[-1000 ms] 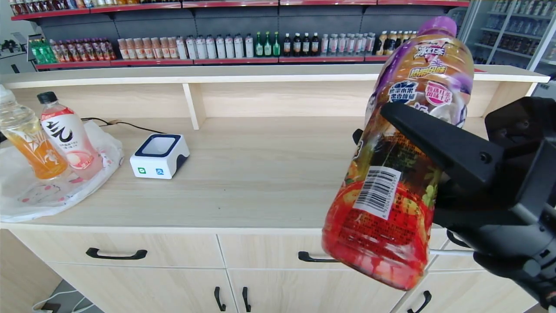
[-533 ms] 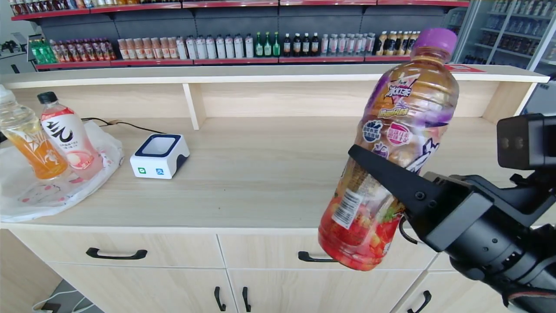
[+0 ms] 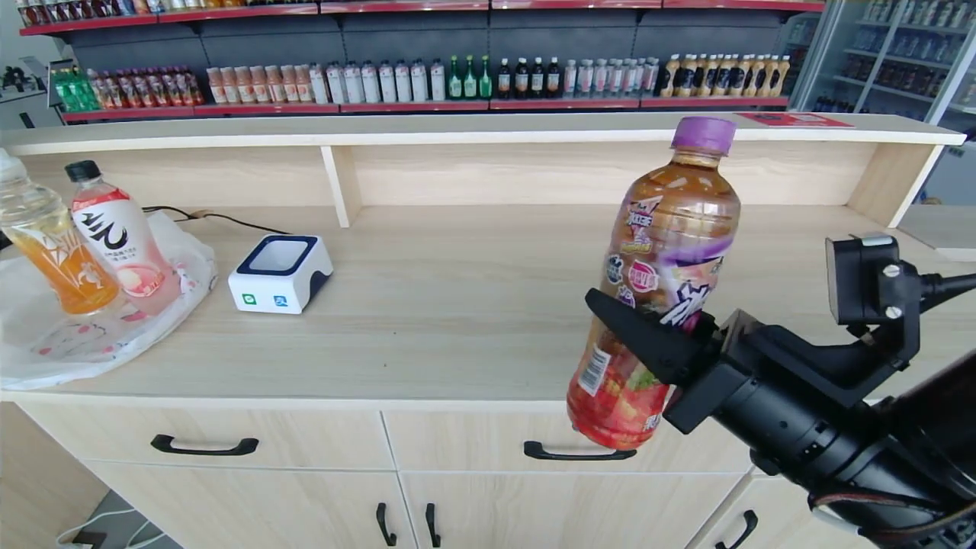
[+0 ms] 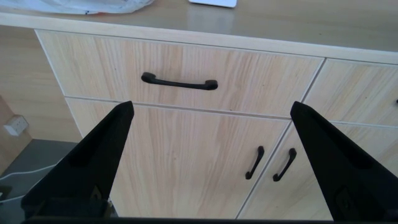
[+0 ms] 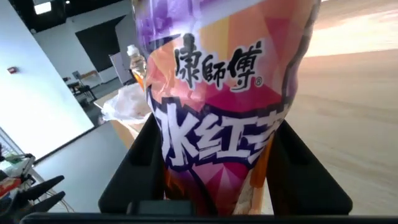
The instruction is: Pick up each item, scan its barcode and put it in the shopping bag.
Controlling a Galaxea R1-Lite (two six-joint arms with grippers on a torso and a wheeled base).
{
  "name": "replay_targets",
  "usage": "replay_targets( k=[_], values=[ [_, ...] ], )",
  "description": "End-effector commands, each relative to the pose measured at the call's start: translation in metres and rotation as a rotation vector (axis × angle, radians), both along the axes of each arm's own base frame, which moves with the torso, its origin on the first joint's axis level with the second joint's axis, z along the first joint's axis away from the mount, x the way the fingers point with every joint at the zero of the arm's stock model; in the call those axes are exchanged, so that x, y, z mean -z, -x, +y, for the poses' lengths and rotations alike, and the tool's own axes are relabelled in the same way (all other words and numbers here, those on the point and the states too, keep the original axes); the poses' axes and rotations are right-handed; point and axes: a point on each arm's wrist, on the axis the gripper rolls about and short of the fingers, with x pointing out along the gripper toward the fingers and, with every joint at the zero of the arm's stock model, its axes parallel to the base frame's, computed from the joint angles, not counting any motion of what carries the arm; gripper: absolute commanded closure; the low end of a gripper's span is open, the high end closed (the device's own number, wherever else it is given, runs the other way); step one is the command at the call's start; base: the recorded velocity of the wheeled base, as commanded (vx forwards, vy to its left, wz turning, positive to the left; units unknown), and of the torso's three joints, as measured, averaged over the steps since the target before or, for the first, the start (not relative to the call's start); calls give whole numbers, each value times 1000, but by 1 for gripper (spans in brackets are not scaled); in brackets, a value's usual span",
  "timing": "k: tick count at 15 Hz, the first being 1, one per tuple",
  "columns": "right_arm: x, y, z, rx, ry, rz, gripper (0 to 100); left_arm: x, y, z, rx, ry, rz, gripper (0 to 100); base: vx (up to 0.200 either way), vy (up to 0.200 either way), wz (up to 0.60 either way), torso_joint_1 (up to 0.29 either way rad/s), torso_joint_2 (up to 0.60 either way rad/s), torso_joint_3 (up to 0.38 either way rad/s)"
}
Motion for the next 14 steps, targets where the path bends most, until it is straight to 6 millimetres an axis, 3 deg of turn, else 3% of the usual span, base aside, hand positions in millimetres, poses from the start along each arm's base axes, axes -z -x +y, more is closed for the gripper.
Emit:
replay_targets(
  k=[1,5,6,7,8,11,14],
  values=[
    [15,-17,-18,192,131,-25,100,0,0,0,-1,0,0,0,0,0,0,0,0,0],
    [7,-36,-55,501,224,-108,100,0,0,0,-1,0,0,0,0,0,0,0,0,0],
    [4,-27,-78,602,311,-159,100,0,0,0,-1,0,0,0,0,0,0,0,0,0],
    [10,-18,-85,619,355,-156,100,0,0,0,-2,0,0,0,0,0,0,0,0,0],
    [16,-14,-86,612,375,-137,100,0,0,0,-1,0,0,0,0,0,0,0,0,0],
    [-14,-37,-78,687,239,-192,100,0,0,0,-1,-3,1,0,0,0,0,0,0,0],
    [5,-34,-71,692,238,-87,100,0,0,0,1,-1,1,0,0,0,0,0,0,0]
  ],
)
